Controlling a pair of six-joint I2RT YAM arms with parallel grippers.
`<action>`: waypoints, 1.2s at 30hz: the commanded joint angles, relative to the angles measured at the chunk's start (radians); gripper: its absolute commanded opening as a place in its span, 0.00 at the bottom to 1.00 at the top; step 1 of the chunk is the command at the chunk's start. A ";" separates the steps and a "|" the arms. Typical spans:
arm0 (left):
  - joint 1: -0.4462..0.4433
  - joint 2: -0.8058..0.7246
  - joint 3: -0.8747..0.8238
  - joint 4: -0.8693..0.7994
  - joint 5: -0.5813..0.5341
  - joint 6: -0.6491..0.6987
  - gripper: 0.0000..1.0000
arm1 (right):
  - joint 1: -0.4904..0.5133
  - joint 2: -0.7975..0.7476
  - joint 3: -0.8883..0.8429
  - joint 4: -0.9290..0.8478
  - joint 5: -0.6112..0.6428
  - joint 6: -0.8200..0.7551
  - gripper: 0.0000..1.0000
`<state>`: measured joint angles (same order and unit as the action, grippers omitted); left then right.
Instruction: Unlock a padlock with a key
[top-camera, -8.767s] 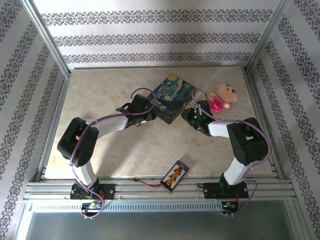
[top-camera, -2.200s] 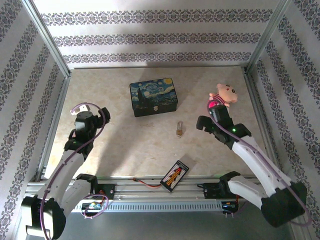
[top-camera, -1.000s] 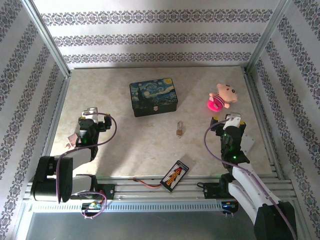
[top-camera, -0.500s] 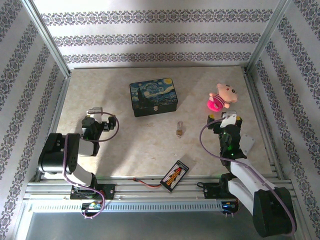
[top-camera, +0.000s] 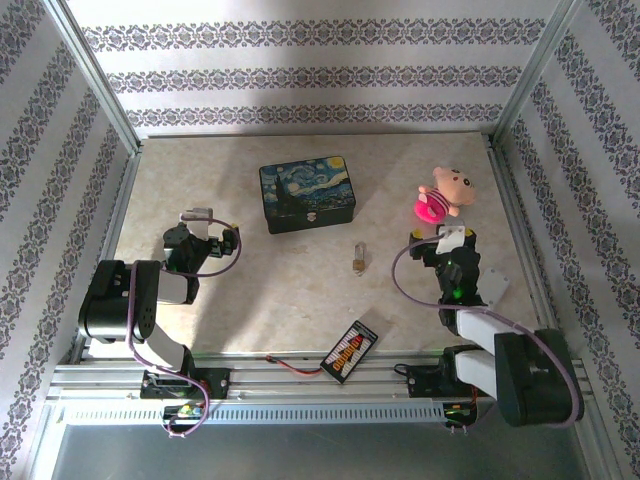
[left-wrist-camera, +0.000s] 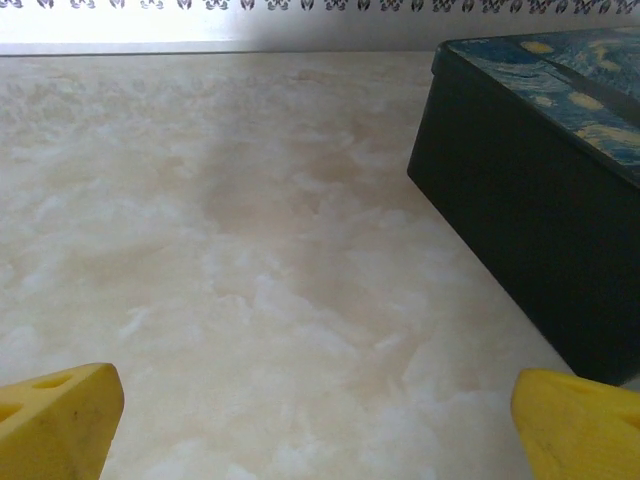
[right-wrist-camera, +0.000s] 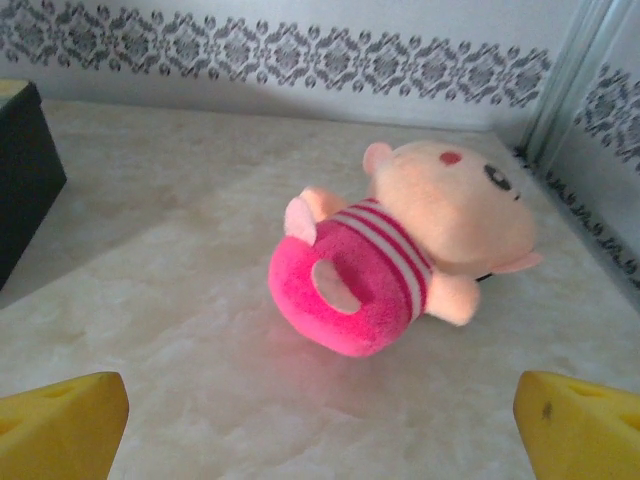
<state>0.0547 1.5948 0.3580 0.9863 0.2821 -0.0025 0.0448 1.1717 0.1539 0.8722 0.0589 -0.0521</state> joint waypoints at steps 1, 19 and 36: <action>0.014 0.001 0.009 0.009 0.020 0.016 0.99 | -0.012 0.084 -0.004 0.185 -0.070 0.022 0.98; 0.013 0.001 0.009 0.008 0.028 0.022 0.99 | -0.076 0.366 0.184 0.143 -0.100 0.132 0.98; 0.013 0.001 0.009 0.009 0.028 0.022 0.99 | -0.069 0.365 0.184 0.129 -0.096 0.121 0.98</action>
<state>0.0544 1.5948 0.3580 0.9867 0.2882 0.0010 -0.0284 1.5490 0.3336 0.9958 -0.0204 0.0544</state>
